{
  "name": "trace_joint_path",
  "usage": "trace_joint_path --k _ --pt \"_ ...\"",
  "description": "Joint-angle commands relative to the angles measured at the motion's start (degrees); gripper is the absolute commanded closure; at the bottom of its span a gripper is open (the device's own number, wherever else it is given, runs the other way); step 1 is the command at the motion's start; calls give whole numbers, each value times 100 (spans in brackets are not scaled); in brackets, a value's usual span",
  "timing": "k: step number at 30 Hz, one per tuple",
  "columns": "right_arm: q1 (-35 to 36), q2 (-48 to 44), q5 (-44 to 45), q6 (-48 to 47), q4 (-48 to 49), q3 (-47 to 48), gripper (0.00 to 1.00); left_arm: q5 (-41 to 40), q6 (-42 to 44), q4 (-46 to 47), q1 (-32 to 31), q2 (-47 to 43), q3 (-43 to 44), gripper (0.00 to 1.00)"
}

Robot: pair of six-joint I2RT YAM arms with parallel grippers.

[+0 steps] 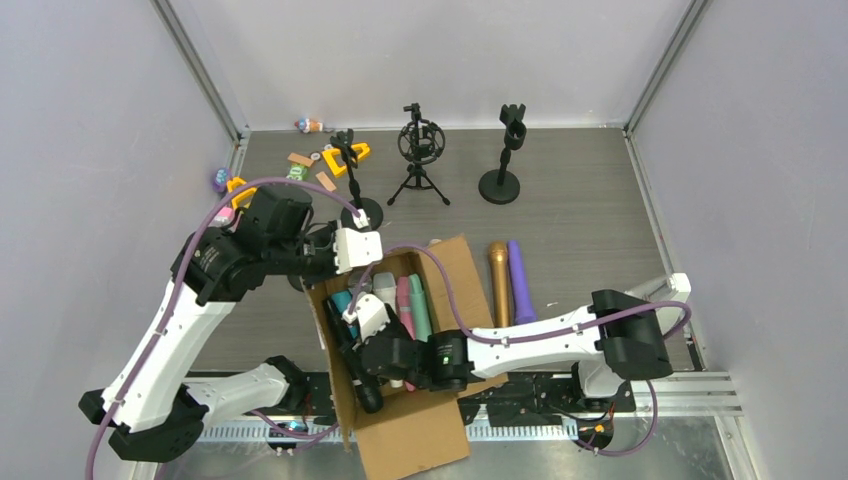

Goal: Attach the microphones to the stand

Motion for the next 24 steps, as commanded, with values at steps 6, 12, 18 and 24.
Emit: trace_joint_path --k 6,12,18,24 --pt "18 421 -96 74 1182 -49 27 288 -133 -185 -52 -103 128 100" --pt "35 757 -67 153 1002 116 33 299 -138 -209 -58 -50 207 100" --pt "42 894 243 331 404 160 53 304 -115 -238 -59 -25 267 100" --pt "91 261 721 384 -65 9 80 297 -101 -242 -68 -50 233 100"
